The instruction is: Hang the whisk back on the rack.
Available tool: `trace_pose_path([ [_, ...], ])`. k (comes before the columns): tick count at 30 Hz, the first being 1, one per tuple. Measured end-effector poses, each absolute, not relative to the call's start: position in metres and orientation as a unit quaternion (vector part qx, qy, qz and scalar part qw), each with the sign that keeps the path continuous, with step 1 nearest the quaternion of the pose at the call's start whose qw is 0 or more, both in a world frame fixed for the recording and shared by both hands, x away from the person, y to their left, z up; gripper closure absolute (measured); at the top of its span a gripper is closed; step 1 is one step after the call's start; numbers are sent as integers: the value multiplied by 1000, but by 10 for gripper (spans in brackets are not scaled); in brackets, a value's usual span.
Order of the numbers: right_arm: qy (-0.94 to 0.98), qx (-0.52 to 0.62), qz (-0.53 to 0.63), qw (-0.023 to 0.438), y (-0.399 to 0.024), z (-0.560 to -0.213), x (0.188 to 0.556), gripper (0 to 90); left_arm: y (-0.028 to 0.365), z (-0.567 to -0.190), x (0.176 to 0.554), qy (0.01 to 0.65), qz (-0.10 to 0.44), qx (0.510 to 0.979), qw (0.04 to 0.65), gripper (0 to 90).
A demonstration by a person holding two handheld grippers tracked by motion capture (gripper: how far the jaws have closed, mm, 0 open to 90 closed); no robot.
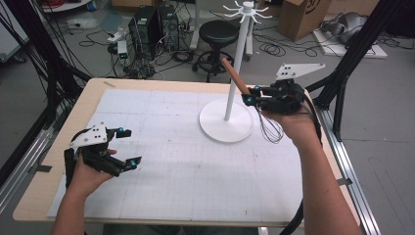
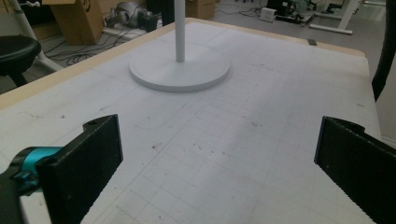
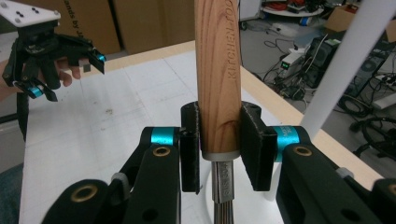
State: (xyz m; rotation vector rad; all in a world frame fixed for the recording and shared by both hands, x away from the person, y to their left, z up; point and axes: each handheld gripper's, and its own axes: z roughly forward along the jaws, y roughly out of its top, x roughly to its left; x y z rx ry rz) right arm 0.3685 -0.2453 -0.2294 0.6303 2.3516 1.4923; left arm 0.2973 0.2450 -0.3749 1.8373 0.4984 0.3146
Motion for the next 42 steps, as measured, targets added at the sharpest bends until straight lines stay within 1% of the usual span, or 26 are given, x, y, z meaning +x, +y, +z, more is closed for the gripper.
trace_pose_path([
  [11, 799, 233, 523, 184, -272, -201, 375, 714, 245, -375, 297, 214, 134, 783, 568, 16],
  [30, 753, 266, 558, 226, -303, -170, 382, 714, 246, -376, 297, 214, 133, 784, 568, 16],
  [42, 741, 303, 551, 234, -317, -170, 393, 714, 246, -376, 297, 214, 133, 785, 566, 16],
])
